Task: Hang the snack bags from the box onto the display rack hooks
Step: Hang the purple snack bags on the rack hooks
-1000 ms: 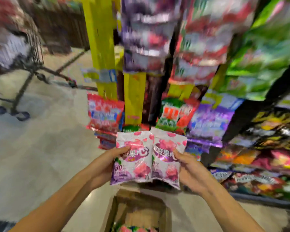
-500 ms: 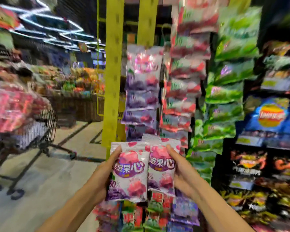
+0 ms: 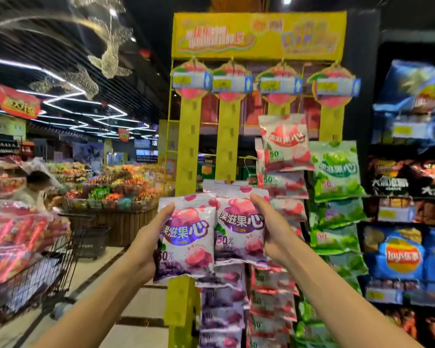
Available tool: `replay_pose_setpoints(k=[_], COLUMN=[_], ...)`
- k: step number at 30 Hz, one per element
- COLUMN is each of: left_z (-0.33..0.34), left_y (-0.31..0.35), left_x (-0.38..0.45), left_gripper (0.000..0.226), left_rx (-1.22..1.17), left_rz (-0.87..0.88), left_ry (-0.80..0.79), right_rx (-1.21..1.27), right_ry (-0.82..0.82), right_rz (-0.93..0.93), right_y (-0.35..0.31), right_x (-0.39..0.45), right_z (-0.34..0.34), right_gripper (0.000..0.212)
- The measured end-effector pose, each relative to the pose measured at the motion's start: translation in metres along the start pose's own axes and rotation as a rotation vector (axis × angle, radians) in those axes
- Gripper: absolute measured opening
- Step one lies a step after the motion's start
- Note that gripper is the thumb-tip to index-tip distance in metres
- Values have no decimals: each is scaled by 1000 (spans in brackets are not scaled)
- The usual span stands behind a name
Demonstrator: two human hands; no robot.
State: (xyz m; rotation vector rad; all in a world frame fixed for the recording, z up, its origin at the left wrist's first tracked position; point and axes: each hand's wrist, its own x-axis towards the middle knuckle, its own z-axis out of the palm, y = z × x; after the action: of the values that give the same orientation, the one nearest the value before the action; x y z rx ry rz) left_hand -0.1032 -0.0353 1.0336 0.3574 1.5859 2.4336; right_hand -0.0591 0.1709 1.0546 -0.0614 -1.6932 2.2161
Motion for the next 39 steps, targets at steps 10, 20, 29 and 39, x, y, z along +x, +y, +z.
replay_pose_setpoints(k=[10, 20, 29, 39], left_z=[-25, -25, -14, 6], left_y=[68, 69, 65, 85], left_x=[56, 84, 90, 88], left_gripper=[43, 41, 34, 30], left_rx=[-9, -34, -31, 24], left_rz=[105, 72, 78, 175], left_ry=[-56, -136, -141, 14], right_rx=[-155, -285, -323, -611], right_ry=[248, 436, 477, 458], right_rz=[-159, -141, -150, -296], right_y=[-64, -60, -46, -44], right_x=[86, 102, 86, 55], right_z=[60, 65, 61, 53], right_gripper=[59, 24, 57, 33])
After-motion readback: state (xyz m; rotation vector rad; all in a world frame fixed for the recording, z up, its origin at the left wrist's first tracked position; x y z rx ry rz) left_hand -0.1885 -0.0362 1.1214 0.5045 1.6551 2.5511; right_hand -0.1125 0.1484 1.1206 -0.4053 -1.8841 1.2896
